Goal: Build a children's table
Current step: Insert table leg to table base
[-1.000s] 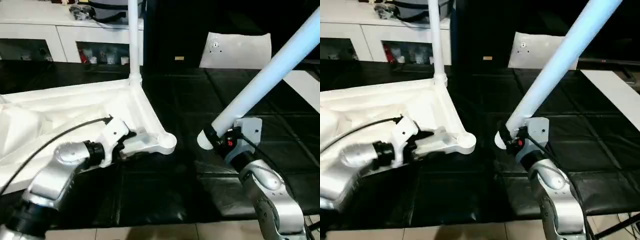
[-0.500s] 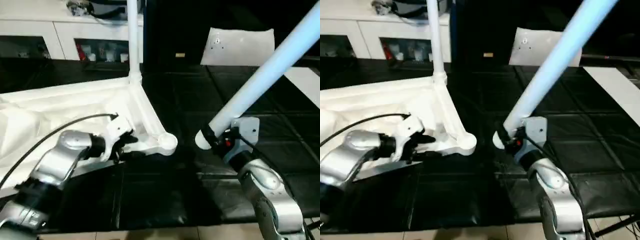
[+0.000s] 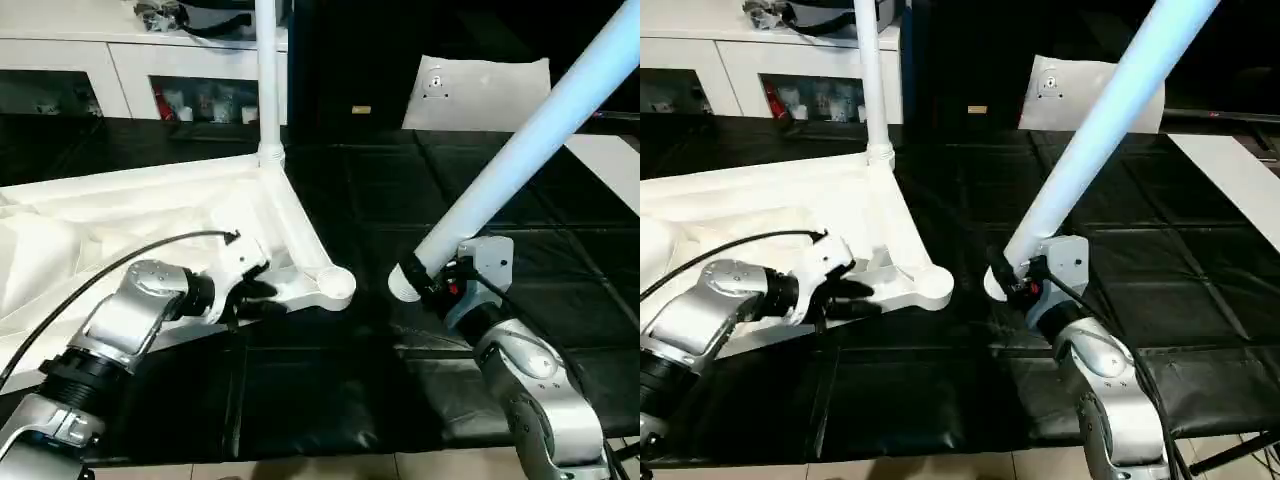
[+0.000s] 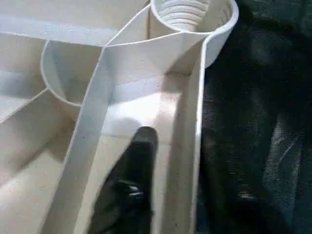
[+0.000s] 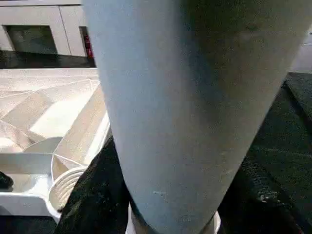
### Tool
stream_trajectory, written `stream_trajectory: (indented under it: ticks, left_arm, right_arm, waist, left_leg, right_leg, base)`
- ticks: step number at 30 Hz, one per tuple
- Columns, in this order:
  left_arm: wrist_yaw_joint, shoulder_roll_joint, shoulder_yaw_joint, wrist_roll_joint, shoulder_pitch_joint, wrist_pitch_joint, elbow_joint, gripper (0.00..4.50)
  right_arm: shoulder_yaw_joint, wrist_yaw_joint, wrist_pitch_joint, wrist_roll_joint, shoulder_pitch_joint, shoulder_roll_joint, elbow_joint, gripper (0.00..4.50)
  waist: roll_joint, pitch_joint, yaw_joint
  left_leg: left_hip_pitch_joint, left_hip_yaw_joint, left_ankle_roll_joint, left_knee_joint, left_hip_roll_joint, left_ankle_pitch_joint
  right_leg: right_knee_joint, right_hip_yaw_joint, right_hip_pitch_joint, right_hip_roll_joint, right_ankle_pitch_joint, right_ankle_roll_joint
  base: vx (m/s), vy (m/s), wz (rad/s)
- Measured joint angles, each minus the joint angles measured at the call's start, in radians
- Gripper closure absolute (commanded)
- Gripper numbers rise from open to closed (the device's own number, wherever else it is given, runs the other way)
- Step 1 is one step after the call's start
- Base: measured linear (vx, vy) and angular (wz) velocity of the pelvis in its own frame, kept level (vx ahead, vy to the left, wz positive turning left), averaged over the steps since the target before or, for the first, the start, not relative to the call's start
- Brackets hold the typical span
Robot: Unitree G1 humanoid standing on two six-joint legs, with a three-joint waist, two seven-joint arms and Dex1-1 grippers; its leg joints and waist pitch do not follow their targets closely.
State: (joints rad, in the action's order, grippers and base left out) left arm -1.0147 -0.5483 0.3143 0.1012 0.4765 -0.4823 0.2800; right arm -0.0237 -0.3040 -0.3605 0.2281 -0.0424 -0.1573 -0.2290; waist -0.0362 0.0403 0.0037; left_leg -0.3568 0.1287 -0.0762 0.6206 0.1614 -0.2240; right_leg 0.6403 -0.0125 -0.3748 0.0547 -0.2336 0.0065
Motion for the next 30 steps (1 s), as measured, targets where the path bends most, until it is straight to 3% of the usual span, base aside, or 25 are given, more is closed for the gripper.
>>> stream_trajectory:
  ticks: [13, 18, 22, 30]
  left_arm:
    - [-0.03, 0.0, 0.005, 0.0, 0.002, 0.002, 0.0, 4.29]
    - [-0.05, -0.004, 0.007, -0.011, 0.003, 0.026, 0.0, 4.5]
    - [-0.089, -0.025, 0.016, -0.018, -0.002, 0.112, 0.001, 4.5]
    - [-0.153, -0.021, 0.017, -0.018, -0.015, 0.204, 0.013, 4.5]
  right_arm:
    - [-0.006, -0.009, 0.0, -0.003, -0.002, 0.0, 0.0, 2.59]
    - [-0.006, -0.02, 0.0, 0.002, -0.006, -0.002, 0.0, 2.59]
    - [-0.024, -0.08, -0.032, 0.047, -0.034, -0.006, 0.0, 2.59]
    - [-0.101, -0.251, -0.11, 0.108, -0.126, -0.065, 0.024, 2.59]
  waist:
    - [0.0, 0.0, 0.0]
    - [0.0, 0.001, -0.001]
    - [0.001, 0.001, 0.0]
    - [0.002, 0.002, 0.012]
  left_leg:
    - [-0.001, 0.0, 0.0, -0.001, 0.0, 0.0]
    - [-0.003, 0.001, 0.0, -0.001, 0.0, 0.0]
    - [-0.01, 0.001, 0.0, -0.001, 0.001, 0.0]
    - [-0.01, 0.007, 0.008, -0.008, 0.001, 0.005]
  right_leg:
    - [-0.001, 0.0, -0.001, 0.0, 0.0, 0.0]
    - [-0.002, 0.0, -0.003, 0.0, 0.0, 0.0]
    - [-0.003, 0.0, -0.009, 0.0, 0.0, 0.0]
    - [-0.008, -0.001, -0.009, 0.001, 0.0, 0.0]
  base:
    - [0.0, 0.0, 0.0]
    - [0.0, 0.0, 0.0]
    - [0.0, 0.0, 0.0]
    - [0.0, 0.0, 0.0]
